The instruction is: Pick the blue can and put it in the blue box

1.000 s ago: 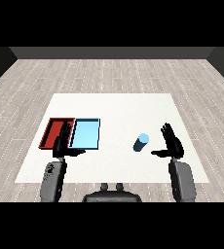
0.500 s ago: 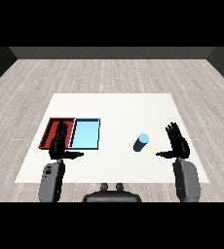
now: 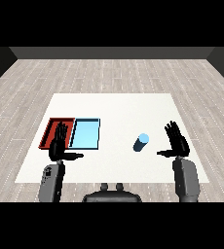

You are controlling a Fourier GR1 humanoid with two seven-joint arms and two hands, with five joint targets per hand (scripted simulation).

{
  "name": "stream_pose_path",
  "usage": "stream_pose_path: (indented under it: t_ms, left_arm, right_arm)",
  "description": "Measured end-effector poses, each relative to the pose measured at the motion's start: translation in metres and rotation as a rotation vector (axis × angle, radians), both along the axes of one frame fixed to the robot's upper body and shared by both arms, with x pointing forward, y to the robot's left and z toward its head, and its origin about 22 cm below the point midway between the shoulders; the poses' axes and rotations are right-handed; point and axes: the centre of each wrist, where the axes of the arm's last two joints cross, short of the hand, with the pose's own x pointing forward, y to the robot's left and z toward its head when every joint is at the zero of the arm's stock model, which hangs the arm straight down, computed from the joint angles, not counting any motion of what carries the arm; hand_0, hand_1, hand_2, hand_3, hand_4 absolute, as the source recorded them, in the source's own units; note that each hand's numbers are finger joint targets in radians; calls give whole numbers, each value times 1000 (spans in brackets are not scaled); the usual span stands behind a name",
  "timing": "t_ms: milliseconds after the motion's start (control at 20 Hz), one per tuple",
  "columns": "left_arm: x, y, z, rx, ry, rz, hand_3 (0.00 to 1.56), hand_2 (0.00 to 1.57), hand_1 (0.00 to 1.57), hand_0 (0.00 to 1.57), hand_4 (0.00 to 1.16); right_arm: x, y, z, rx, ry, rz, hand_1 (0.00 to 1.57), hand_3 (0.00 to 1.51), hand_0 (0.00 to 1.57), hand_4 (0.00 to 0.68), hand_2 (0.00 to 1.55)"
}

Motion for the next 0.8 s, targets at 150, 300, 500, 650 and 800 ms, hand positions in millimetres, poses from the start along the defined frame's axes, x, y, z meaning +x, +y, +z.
stream_pose_path:
  t_ms: [150, 300, 500, 650, 800]
  left_arm:
    - [3, -5, -3, -6, -2, -4, 0, 0, 0, 0, 0]
    - [2, -7, -4, -13, -2, -3, 0, 0, 0, 0, 0]
    - [3, -1, -4, -10, -6, 2, 0, 0, 0, 0, 0]
    - [-3, 0, 2, -17, -4, 7, 0, 0, 0, 0, 0]
    - [-3, -1, 3, -15, -9, 9, 0, 0, 0, 0, 0]
  right_arm:
    - [2, 9, 2, 17, 10, -1, 0, 0, 0, 0, 0]
    - [6, 14, -9, 42, 26, 7, 0, 0, 0, 0, 0]
    - [15, 31, -13, 75, 50, 7, 0, 0, 0, 0, 0]
    - [15, 38, -17, 99, 67, 8, 0, 0, 0, 0, 0]
    - [15, 46, -26, 121, 84, 4, 0, 0, 0, 0, 0]
